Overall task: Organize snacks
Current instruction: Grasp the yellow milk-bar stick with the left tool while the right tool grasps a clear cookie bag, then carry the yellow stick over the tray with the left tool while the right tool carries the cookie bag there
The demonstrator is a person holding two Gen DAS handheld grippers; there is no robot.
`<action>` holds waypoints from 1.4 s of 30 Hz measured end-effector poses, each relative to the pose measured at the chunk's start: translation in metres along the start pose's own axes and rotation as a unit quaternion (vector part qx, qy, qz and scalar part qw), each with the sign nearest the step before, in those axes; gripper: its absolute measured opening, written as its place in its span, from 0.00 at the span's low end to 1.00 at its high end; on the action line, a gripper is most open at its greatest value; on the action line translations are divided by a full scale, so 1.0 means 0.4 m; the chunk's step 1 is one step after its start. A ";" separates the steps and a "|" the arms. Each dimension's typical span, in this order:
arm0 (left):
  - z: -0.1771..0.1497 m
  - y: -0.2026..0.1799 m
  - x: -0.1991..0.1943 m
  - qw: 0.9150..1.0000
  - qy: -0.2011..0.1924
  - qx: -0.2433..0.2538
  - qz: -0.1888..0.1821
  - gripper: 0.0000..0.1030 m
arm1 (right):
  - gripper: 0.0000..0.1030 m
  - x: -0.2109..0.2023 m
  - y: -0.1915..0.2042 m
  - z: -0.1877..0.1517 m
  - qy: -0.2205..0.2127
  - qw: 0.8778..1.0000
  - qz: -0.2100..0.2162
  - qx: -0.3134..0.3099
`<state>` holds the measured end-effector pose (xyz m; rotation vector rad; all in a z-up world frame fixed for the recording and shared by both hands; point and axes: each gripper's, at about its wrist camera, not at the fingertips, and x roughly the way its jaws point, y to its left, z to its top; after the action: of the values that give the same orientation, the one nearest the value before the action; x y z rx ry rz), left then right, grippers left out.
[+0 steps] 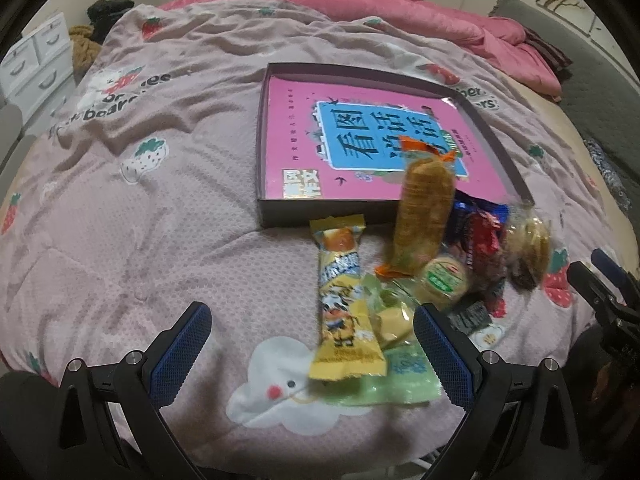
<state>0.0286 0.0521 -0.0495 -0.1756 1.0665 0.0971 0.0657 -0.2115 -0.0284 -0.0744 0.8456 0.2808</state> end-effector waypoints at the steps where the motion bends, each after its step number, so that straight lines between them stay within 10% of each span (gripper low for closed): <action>1: 0.003 0.003 0.004 1.000 0.000 -0.001 0.000 0.98 | 0.99 0.012 -0.003 0.000 0.006 1.000 0.002 0.001; 19: 0.020 0.016 0.069 1.000 0.019 -0.003 -0.013 0.89 | 0.80 0.138 -0.008 0.021 0.051 0.998 0.022 -0.034; 30: 0.030 0.003 0.107 0.998 0.039 -0.010 -0.044 0.51 | 0.52 0.160 -0.007 0.029 0.058 0.994 0.087 -0.034; 42: 0.043 -0.017 0.130 0.995 0.044 -0.005 -0.085 0.17 | 0.49 0.121 -0.013 0.032 0.026 0.994 0.098 -0.028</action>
<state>0.0697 0.0486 -0.0864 -0.2799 1.1343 -0.0593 0.1067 -0.2040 -0.0563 -0.0522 0.8983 0.4891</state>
